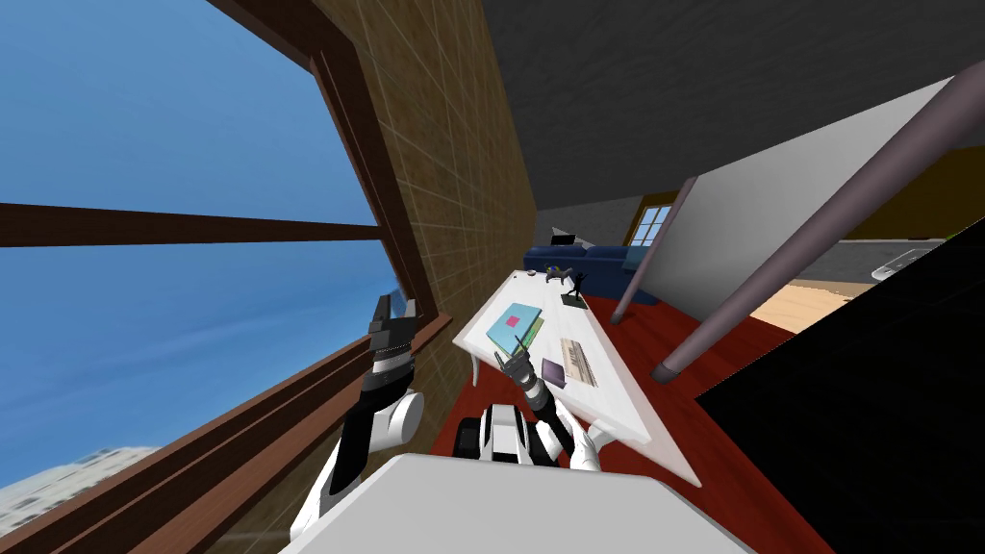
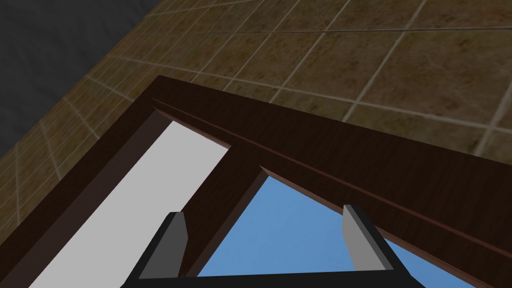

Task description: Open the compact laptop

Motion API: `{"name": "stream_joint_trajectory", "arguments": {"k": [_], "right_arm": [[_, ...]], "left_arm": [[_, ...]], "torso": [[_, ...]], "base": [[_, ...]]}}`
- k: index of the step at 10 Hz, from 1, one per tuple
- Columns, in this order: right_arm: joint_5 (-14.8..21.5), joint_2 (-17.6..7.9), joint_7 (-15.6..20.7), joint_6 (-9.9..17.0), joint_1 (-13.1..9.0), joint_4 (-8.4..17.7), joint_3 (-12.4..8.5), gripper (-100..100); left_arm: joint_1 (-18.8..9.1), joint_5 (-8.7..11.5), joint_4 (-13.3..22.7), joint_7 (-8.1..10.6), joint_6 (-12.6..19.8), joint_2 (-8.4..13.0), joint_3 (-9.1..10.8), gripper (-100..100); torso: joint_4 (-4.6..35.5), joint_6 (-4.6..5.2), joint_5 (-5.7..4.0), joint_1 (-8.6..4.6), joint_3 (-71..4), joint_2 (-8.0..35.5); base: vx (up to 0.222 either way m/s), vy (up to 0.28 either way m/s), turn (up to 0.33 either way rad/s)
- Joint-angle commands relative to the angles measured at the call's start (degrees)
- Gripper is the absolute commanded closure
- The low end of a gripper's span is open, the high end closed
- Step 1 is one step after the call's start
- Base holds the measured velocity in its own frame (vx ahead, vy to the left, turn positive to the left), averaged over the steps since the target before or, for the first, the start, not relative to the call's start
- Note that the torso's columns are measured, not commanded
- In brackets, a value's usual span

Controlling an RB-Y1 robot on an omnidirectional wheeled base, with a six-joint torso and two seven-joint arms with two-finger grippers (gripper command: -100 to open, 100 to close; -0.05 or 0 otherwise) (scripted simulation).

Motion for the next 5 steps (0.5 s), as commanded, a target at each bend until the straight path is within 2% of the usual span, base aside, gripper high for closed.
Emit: {"name": "stream_joint_trajectory", "arguments": {"k": [1, 2, 5], "right_arm": [[0.1, 0.0, -0.7, 1.3, -0.6, -0.9, -0.1, -100], [0.1, 0.0, -0.9, 1.6, -0.7, -1.0, -0.1, 0], [0.1, 0.0, -0.9, 1.5, -0.7, -1.0, -0.1, 0]], "left_arm": [[0.0, 0.0, 0.0, 0.0, 0.0, 0.0, 0.0, 0], [0.0, 0.0, 0.0, 0.0, 0.0, 0.0, 0.0, 0], [0.0, 0.0, 0.0, 0.0, 0.0, 0.0, 0.0, 0]], "torso": [[0.0, 0.0, 0.01, 0.03, 0.0, 0.0], [0.0, 0.0, 0.02, 0.07, -0.1, -0.1], [0.0, 0.0, 0.02, 0.05, 0.0, 0.0]], "base": [[-0.034, -0.008, -0.003], [-0.008, -0.002, 0.001], [0.0, 0.0, 0.0]]}}
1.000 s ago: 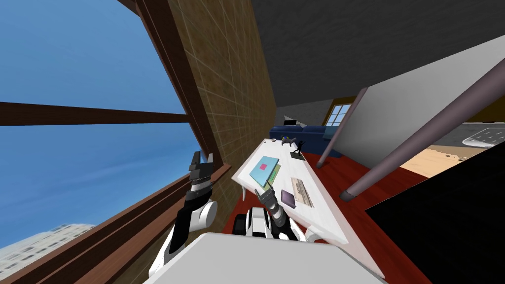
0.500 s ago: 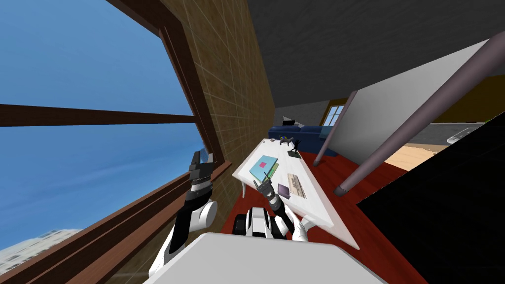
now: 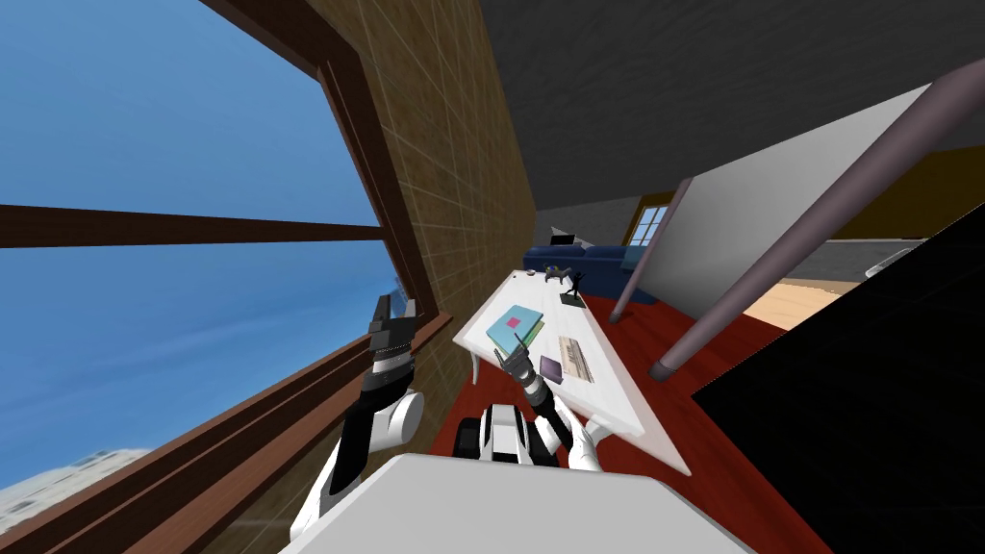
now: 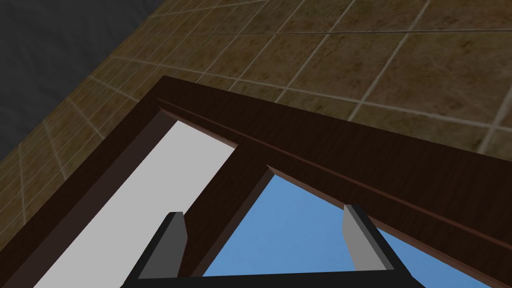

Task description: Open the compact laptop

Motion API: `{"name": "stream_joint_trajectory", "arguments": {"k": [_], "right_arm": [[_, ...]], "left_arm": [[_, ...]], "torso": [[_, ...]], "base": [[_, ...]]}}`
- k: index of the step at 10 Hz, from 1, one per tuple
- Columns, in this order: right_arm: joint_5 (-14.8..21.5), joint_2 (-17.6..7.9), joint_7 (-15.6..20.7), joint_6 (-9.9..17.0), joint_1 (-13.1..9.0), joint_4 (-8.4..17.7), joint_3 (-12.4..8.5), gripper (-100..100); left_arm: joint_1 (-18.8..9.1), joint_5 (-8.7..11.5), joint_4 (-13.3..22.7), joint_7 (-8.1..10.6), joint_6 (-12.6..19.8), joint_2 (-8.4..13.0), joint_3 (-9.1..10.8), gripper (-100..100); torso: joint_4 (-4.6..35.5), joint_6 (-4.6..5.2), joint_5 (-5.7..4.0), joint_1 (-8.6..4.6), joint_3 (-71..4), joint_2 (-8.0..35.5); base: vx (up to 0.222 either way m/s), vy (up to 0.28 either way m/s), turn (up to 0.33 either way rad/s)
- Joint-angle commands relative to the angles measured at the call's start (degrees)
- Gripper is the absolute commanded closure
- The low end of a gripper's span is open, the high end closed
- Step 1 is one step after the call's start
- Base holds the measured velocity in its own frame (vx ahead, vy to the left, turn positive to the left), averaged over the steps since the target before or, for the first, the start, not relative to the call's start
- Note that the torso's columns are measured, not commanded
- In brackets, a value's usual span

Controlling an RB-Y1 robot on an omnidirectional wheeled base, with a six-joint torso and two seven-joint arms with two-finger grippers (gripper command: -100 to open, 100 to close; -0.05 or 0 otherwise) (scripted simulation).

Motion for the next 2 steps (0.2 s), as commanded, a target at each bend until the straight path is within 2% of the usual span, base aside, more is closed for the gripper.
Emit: {"name": "stream_joint_trajectory", "arguments": {"k": [1, 2], "right_arm": [[0.0, 0.0, 0.0, 0.0, 0.0, 0.0, 0.0, 0], [0.0, 0.0, 0.0, 0.0, 0.0, 0.0, 0.0, 0]], "left_arm": [[0.0, 0.0, 0.0, 0.0, 0.0, 0.0, 0.0, 0], [0.0, 0.0, 0.0, 0.0, 0.0, 0.0, 0.0, 0]], "torso": [[0.0, 0.0, 0.0, -0.01, 0.0, 0.0], [0.0, 0.0, 0.0, -0.01, 0.0, 0.1]], "base": [[0.0, 0.0, 0.0], [0.0, 0.0, 0.0]]}}
